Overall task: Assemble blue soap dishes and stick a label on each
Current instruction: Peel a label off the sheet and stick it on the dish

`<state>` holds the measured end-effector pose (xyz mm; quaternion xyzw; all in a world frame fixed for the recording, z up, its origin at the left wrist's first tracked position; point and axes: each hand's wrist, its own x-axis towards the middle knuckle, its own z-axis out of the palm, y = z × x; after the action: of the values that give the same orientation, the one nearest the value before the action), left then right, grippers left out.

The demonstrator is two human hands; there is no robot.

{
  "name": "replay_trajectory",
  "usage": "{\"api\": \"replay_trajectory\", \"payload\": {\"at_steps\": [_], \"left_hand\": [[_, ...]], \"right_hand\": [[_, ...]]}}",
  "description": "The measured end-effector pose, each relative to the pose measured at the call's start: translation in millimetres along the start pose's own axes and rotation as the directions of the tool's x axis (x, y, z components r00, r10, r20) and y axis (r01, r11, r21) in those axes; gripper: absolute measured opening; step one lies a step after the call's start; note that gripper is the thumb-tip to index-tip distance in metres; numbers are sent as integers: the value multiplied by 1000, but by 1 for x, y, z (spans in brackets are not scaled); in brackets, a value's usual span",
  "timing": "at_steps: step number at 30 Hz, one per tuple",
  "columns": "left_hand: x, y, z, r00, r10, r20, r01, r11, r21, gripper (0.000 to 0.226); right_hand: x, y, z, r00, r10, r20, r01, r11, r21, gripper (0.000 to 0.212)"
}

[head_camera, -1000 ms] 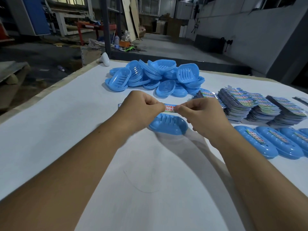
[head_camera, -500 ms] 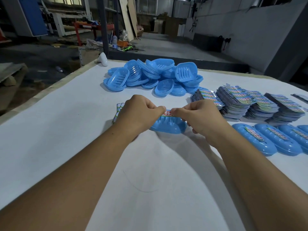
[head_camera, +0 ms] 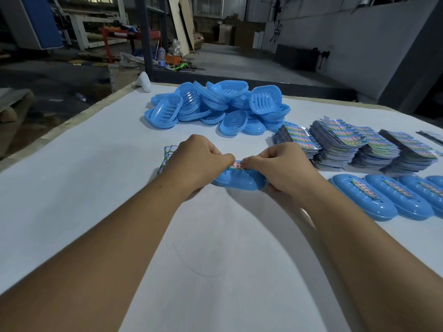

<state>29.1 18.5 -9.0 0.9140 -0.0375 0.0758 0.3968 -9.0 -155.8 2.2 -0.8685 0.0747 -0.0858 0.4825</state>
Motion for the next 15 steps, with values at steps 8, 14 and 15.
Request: {"api": "replay_trajectory", "payload": {"at_steps": [8, 14, 15], "left_hand": [[0, 0, 2, 1000, 8, -15, -7, 999, 39, 30], [1, 0, 4, 1000, 27, -13, -26, 997, 72, 31], [1, 0, 4, 999, 30, -11, -29, 996, 80, 32]], "right_hand": [[0, 0, 2, 1000, -9, -7, 9, 999, -43, 30], [1, -1, 4, 1000, -13, -14, 12, 998, -66, 29], [0, -1, 4, 1000, -17, -14, 16, 997, -70, 29]]}}
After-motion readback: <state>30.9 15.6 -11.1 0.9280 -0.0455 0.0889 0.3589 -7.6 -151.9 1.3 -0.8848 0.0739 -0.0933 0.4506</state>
